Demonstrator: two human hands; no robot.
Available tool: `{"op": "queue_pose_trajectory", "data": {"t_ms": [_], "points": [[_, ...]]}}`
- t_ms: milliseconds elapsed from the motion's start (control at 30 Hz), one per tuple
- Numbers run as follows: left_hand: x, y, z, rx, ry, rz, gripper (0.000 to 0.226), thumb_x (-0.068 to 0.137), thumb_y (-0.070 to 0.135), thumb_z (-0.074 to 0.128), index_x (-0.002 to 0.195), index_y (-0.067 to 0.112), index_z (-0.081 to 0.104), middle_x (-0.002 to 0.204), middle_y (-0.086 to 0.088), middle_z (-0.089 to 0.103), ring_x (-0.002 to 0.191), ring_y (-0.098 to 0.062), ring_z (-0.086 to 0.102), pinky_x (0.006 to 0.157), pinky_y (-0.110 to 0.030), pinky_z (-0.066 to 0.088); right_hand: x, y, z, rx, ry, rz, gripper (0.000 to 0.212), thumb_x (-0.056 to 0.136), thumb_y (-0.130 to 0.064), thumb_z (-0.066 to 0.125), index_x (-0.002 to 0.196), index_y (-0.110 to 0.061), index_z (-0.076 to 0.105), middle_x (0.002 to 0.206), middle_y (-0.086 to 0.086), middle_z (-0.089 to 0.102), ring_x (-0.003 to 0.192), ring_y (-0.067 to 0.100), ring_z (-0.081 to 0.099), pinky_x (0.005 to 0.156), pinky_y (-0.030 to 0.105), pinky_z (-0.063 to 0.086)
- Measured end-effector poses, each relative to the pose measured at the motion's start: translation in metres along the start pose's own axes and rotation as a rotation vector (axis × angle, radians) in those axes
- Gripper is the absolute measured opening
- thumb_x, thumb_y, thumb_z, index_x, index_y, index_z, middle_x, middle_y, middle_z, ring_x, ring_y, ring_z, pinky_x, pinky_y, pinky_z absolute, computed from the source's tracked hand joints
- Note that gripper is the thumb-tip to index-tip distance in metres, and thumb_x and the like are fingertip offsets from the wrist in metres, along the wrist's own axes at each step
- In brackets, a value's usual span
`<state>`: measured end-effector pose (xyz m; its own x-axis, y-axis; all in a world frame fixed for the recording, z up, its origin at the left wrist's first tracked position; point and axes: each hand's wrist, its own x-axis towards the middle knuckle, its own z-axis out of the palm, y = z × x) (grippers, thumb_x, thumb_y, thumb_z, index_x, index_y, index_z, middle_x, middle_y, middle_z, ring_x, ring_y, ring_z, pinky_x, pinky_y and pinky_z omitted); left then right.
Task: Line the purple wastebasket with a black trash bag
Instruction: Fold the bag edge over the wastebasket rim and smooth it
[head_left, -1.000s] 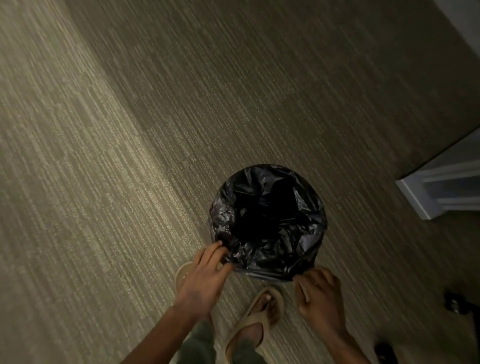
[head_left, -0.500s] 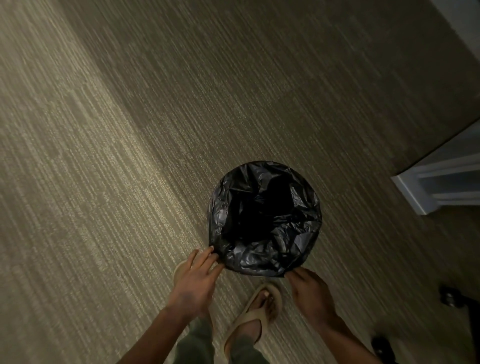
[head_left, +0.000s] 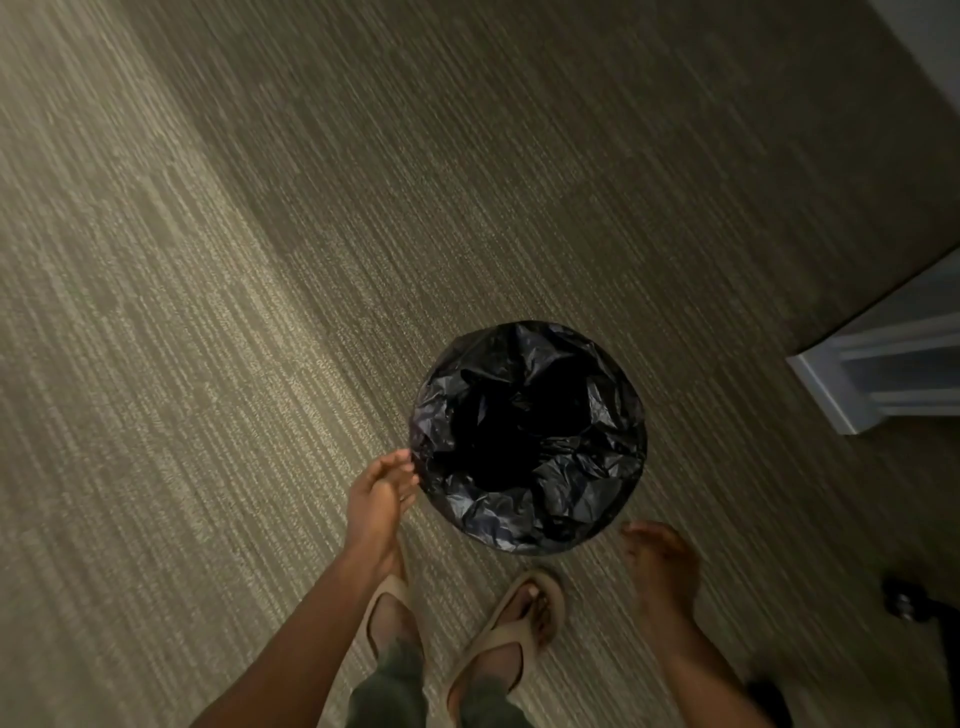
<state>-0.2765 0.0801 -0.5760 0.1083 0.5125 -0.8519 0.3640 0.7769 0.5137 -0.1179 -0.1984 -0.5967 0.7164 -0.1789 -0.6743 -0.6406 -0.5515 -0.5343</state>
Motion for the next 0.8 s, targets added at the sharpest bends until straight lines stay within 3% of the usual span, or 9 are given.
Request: {"op": "queue_pose_trajectory", "data": {"t_ms": [67,133,200,333,433,500,567,700,800], "points": [[0.007,0.004,0.009,0.010,-0.060,-0.030,0.026,0.101,0.020,0.062,0.126,0.018,0.070,0.116,-0.002,0.073,0.106,-0.021,0.066,0.092,-0.038,0.052,0.007,-0.015,0.006,0.269,-0.083,0.161,0.010,0.102,-0.018,0.059,0.109,-0.013,0.065,0.120,0.020,0.069,0.102,0.034,0.067,0.092,0.049,0.052],[0.011,0.005,0.018,0.088,-0.110,-0.031,0.028,0.097,0.030,0.067,0.124,0.023,0.070,0.118,0.004,0.077,0.110,-0.017,0.068,0.098,-0.041,0.051,0.010,-0.025,0.016,0.428,-0.258,0.277,0.040,0.106,-0.045,0.048,0.136,-0.020,0.054,0.130,0.014,0.061,0.115,0.033,0.062,0.100,0.053,0.048],[0.013,0.007,0.025,0.161,-0.140,-0.017,0.025,0.092,0.032,0.073,0.117,0.029,0.072,0.112,0.009,0.079,0.107,-0.010,0.071,0.094,-0.035,0.053,0.010,-0.033,0.027,0.435,-0.309,0.302,0.057,0.103,-0.055,0.045,0.147,-0.019,0.050,0.136,0.011,0.058,0.126,0.035,0.057,0.101,0.054,0.047],[0.019,0.007,0.025,0.249,-0.112,0.013,0.020,0.087,0.032,0.080,0.106,0.030,0.073,0.112,0.007,0.080,0.092,-0.004,0.076,0.080,-0.024,0.055,0.012,-0.029,0.032,0.332,-0.218,0.242,0.059,0.104,-0.051,0.047,0.149,-0.013,0.052,0.141,0.014,0.059,0.132,0.038,0.056,0.105,0.056,0.048],[0.018,0.010,0.019,0.318,0.061,0.090,0.051,0.085,0.048,0.080,0.129,0.026,0.065,0.122,0.001,0.069,0.101,-0.014,0.067,0.088,-0.031,0.051,0.015,-0.023,0.027,0.228,-0.090,0.096,0.040,0.107,-0.037,0.049,0.137,-0.011,0.059,0.140,0.020,0.061,0.128,0.043,0.059,0.106,0.062,0.049],[0.018,0.011,0.013,0.378,0.160,0.241,0.062,0.085,0.051,0.079,0.138,0.029,0.057,0.119,0.000,0.064,0.097,-0.014,0.064,0.082,-0.030,0.049,0.017,-0.025,0.024,0.078,0.027,-0.046,0.035,0.106,-0.032,0.053,0.132,-0.010,0.060,0.134,0.022,0.064,0.123,0.045,0.062,0.101,0.062,0.051],[0.019,0.009,0.011,0.423,0.104,0.315,0.067,0.086,0.050,0.079,0.144,0.031,0.054,0.117,0.004,0.063,0.100,-0.014,0.065,0.085,-0.030,0.052,0.018,-0.027,0.024,-0.016,0.072,-0.136,0.033,0.105,-0.026,0.055,0.132,-0.008,0.063,0.132,0.023,0.066,0.120,0.044,0.063,0.097,0.060,0.053],[0.023,0.010,0.017,0.384,-0.194,0.129,0.054,0.089,0.043,0.078,0.138,0.029,0.061,0.124,0.012,0.069,0.118,-0.016,0.067,0.103,-0.040,0.054,0.024,-0.029,0.031,-0.010,0.041,-0.100,0.039,0.107,-0.024,0.050,0.139,-0.003,0.061,0.140,0.023,0.062,0.127,0.041,0.060,0.105,0.047,0.050],[0.028,0.011,0.020,0.404,-0.186,0.130,0.050,0.092,0.038,0.076,0.138,0.026,0.061,0.131,0.002,0.071,0.122,-0.022,0.068,0.108,-0.046,0.053,0.027,-0.036,0.034,0.132,-0.011,0.009,0.047,0.109,-0.031,0.045,0.139,0.002,0.059,0.142,0.027,0.060,0.130,0.041,0.058,0.110,0.052,0.047]]}}
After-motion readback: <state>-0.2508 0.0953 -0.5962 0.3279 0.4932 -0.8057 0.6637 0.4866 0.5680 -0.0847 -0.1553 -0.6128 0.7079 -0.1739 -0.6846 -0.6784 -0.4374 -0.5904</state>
